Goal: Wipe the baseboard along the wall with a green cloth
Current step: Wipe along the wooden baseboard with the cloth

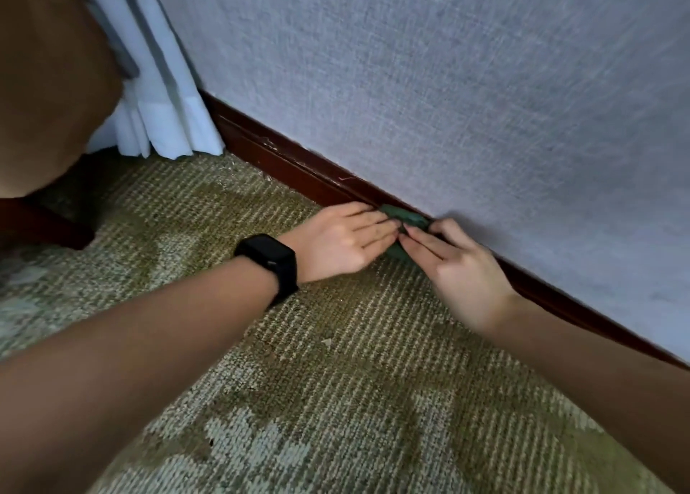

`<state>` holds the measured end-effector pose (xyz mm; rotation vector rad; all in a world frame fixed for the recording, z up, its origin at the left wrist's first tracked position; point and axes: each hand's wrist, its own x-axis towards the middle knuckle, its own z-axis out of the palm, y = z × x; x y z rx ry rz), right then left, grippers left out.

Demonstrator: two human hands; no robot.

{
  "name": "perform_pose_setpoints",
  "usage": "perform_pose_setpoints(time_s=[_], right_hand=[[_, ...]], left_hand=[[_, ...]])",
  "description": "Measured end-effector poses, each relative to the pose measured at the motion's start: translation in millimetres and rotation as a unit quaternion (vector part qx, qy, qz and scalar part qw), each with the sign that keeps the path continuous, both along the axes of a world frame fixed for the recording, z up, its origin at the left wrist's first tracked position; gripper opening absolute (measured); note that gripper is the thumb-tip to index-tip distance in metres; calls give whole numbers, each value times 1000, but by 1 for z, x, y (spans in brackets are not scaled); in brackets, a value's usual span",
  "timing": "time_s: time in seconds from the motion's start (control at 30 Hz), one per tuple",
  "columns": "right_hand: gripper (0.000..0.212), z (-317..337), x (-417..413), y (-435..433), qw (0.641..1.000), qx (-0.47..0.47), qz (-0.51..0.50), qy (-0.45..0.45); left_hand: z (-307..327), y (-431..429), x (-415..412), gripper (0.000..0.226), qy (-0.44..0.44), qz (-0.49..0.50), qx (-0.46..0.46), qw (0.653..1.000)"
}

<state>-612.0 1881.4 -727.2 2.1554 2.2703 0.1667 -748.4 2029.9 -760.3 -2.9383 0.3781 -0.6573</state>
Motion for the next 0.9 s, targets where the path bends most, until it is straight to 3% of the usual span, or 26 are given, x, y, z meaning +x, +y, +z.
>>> perform_pose_setpoints(time_s=[0.23,0.43,0.9], right_hand=[[41,6,-38,79,998,-61,-9,16],[36,8,-67,143,998,-57,-7,27],[46,5,-64,124,999,-45,4,18]], left_hand=[[20,65,-43,44,84,71,25,994],[27,110,-75,34,120,145,43,981],[14,77,-73,29,110,252,3,962]])
